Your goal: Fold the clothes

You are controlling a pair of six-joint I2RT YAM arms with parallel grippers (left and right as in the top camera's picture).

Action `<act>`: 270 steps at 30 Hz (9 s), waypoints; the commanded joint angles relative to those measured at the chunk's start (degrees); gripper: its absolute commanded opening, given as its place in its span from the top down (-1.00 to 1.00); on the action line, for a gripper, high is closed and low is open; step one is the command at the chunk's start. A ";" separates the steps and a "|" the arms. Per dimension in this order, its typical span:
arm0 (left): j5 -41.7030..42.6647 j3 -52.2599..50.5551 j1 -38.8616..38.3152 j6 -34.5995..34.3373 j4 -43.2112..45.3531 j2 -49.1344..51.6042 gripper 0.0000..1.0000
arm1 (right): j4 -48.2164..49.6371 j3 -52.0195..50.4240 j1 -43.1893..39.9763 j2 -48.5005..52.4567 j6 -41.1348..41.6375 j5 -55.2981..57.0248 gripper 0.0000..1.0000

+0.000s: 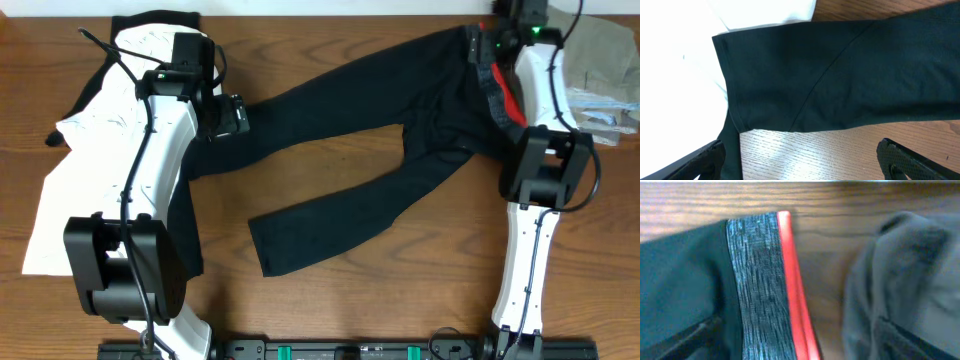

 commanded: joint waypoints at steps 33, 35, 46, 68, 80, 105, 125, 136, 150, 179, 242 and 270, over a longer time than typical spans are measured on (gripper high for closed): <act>0.00 -35.91 -17.27 -2.67 5.22 -20.96 -0.96 | -49.92 3.45 0.66 -35.04 1.20 -7.96 -0.98; 0.00 -38.16 -17.27 0.55 9.35 -20.74 -0.96 | -49.92 3.45 0.66 -35.04 1.20 -7.96 -0.98; 0.00 -45.51 -17.27 6.40 21.42 -17.84 -0.41 | -49.75 3.45 0.66 -35.04 1.20 -7.93 -0.98; 2.49 -45.27 -15.28 4.63 20.09 -14.80 0.88 | -49.62 3.45 0.70 -35.01 1.20 -7.93 -0.99; -1.86 -37.13 -2.78 3.89 9.31 -18.99 0.88 | -49.27 3.43 0.81 -35.01 1.22 -7.93 -0.98; 3.02 -32.50 -1.29 9.25 8.46 -12.83 -0.02 | -45.64 -8.39 0.85 -34.36 0.96 -7.93 -0.98; 10.34 -34.10 -1.29 10.91 9.44 -1.68 0.88 | -45.18 -8.39 0.87 -34.36 0.98 -7.93 -0.98; 4.94 -28.09 -0.68 10.91 -1.68 -7.06 0.88 | -45.05 -8.39 0.87 -34.36 0.98 -7.93 -0.98; -6.78 -26.10 -0.68 2.21 -4.72 -21.55 0.88 | -46.38 -8.52 0.85 -34.36 1.01 -7.93 -0.98; 4.81 -27.63 -0.74 -14.03 -15.41 -28.81 0.88 | -44.85 -8.52 0.98 -34.36 1.64 -7.98 -0.99; 1.57 -39.06 -2.58 -29.20 -0.90 -23.69 0.05 | -42.38 -8.52 0.90 -34.36 0.48 -7.93 -0.98; -3.80 -52.43 -2.58 -37.35 17.88 -23.61 0.05 | -42.64 -8.52 0.92 -34.36 0.35 -7.98 -0.98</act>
